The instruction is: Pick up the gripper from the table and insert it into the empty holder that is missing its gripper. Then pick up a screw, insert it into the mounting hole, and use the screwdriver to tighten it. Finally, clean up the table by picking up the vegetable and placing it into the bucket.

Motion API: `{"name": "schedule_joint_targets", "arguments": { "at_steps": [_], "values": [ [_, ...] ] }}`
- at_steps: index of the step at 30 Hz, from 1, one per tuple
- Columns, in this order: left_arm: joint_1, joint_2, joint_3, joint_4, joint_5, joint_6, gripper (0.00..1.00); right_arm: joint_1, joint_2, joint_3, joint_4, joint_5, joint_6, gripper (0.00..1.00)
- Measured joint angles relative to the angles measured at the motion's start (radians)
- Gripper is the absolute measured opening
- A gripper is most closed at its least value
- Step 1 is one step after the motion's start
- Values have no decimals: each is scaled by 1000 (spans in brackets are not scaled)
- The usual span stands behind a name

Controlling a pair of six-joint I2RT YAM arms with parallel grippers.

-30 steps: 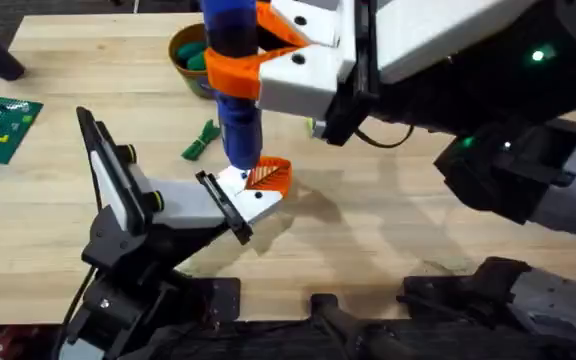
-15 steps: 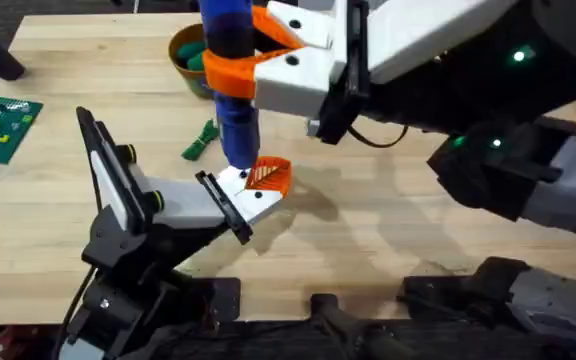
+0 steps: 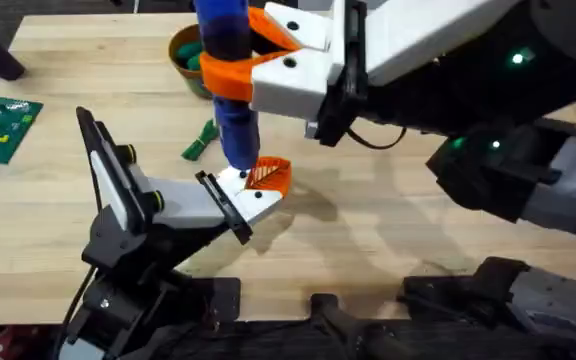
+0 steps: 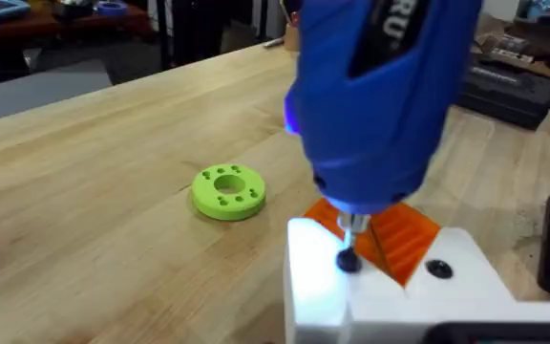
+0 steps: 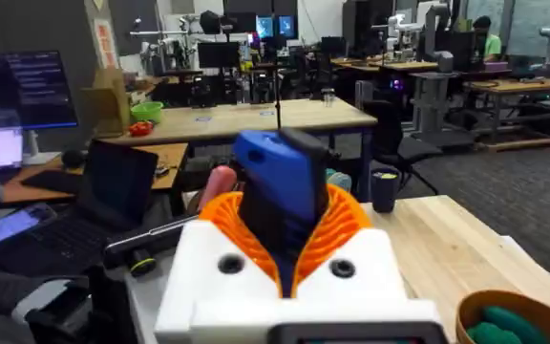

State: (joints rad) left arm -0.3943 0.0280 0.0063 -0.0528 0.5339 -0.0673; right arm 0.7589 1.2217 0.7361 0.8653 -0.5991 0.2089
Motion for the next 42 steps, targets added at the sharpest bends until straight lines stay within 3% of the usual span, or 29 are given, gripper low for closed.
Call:
{"name": "schedule_joint_targets", "arguments": {
  "at_steps": [13,42],
  "values": [
    [0,0,0,0,0,0,15,0,1,0,51,0,0,50],
    [0,0,0,0,0,0,15,5,0,0,-12,-1,-4,49]
  ]
}}
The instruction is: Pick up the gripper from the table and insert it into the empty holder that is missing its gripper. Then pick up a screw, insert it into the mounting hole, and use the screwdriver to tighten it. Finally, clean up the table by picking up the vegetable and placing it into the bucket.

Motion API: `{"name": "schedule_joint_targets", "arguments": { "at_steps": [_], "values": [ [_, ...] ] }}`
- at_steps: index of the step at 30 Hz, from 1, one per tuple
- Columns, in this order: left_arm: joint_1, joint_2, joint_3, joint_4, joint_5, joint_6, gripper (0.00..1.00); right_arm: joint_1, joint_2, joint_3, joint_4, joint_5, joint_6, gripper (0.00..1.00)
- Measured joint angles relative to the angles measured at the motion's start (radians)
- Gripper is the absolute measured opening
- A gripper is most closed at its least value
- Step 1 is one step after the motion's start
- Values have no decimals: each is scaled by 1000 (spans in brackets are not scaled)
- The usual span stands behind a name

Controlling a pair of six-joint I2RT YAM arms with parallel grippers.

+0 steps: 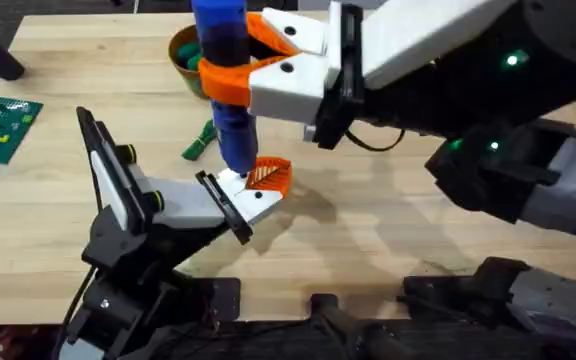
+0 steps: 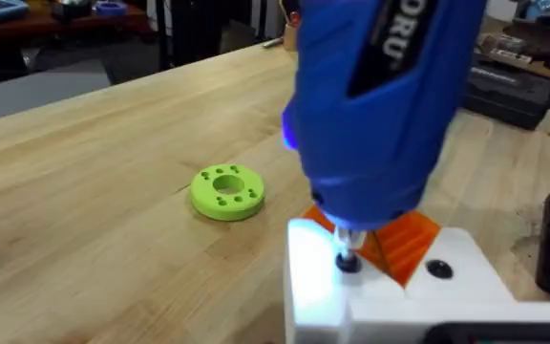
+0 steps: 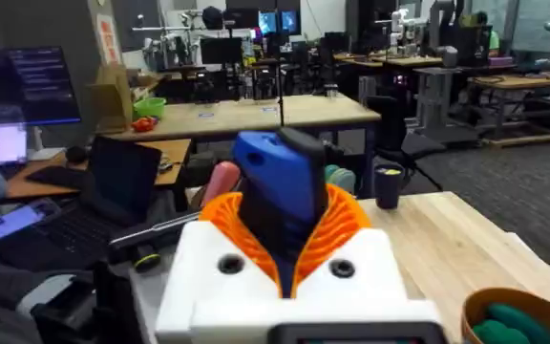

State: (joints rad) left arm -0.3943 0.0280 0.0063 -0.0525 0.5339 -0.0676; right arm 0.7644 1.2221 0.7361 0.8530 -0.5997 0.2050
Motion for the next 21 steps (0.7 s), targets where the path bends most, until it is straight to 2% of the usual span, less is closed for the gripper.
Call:
{"name": "schedule_joint_targets", "arguments": {
  "at_steps": [5,12,21],
  "values": [
    [0,0,0,1,1,4,15,4,3,-3,38,-12,-4,49],
    [0,-1,0,0,0,4,15,3,10,0,298,42,-3,49],
    [0,-1,0,0,0,4,15,-2,10,34,201,59,-3,49]
  ]
}}
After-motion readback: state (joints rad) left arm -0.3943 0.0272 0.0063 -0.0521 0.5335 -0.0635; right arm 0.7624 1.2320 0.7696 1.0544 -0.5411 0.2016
